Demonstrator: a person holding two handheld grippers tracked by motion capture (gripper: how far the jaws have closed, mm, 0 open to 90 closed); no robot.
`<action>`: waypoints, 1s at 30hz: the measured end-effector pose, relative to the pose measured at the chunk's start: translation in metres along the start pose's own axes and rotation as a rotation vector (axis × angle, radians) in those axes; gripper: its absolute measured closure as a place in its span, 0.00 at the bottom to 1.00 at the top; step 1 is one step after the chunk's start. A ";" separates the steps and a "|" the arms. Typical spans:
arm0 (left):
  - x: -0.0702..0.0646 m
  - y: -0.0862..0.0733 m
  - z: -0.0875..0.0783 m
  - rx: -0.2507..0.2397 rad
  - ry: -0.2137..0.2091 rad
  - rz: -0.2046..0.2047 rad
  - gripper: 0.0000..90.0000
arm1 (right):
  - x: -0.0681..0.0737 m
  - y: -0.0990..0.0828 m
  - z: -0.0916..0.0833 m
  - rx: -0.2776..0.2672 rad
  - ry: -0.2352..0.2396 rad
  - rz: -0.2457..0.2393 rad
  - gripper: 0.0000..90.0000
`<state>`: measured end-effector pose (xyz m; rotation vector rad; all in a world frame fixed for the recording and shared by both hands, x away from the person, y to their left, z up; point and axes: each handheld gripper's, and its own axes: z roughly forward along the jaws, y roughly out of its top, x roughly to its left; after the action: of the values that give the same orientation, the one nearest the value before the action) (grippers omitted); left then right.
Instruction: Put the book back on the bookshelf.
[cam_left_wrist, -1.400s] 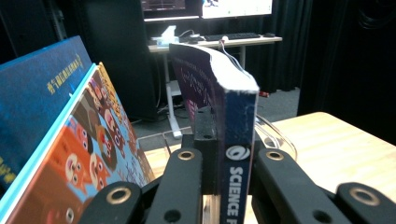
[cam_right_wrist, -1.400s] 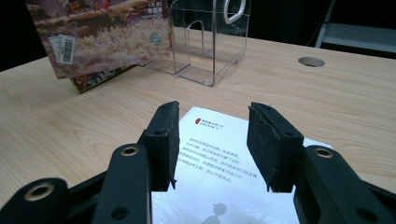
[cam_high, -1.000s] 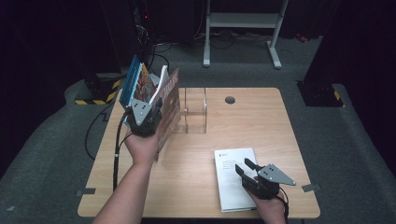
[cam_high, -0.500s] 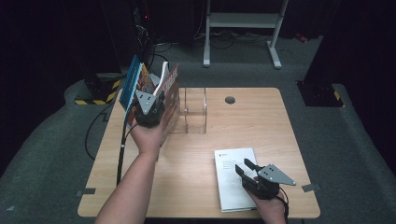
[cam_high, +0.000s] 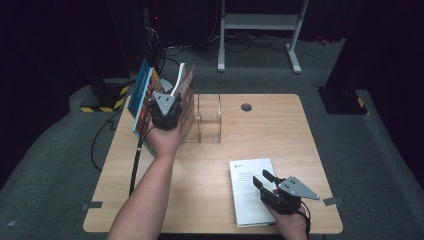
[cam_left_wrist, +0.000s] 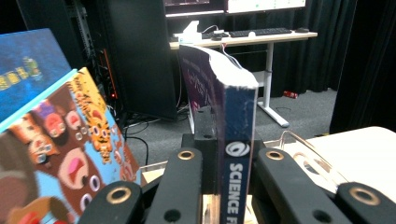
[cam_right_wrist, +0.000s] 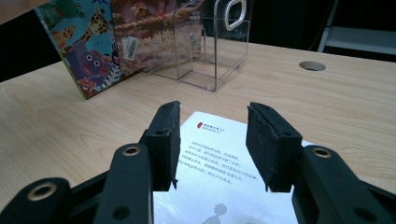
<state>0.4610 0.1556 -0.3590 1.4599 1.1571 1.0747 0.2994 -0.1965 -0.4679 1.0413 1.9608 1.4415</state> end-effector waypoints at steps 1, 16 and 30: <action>-0.002 0.001 0.002 -0.002 -0.001 0.004 0.93 | 0.000 0.000 0.000 -0.001 0.000 0.000 0.61; -0.002 -0.004 0.008 -0.018 0.033 0.011 0.93 | 0.002 0.000 0.001 0.000 0.009 0.003 0.61; -0.002 -0.018 -0.007 -0.011 0.069 0.014 0.92 | 0.006 -0.001 0.003 0.008 0.021 -0.006 0.61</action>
<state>0.4508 0.1562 -0.3760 1.4343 1.1894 1.1473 0.2982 -0.1899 -0.4693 1.0268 1.9843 1.4488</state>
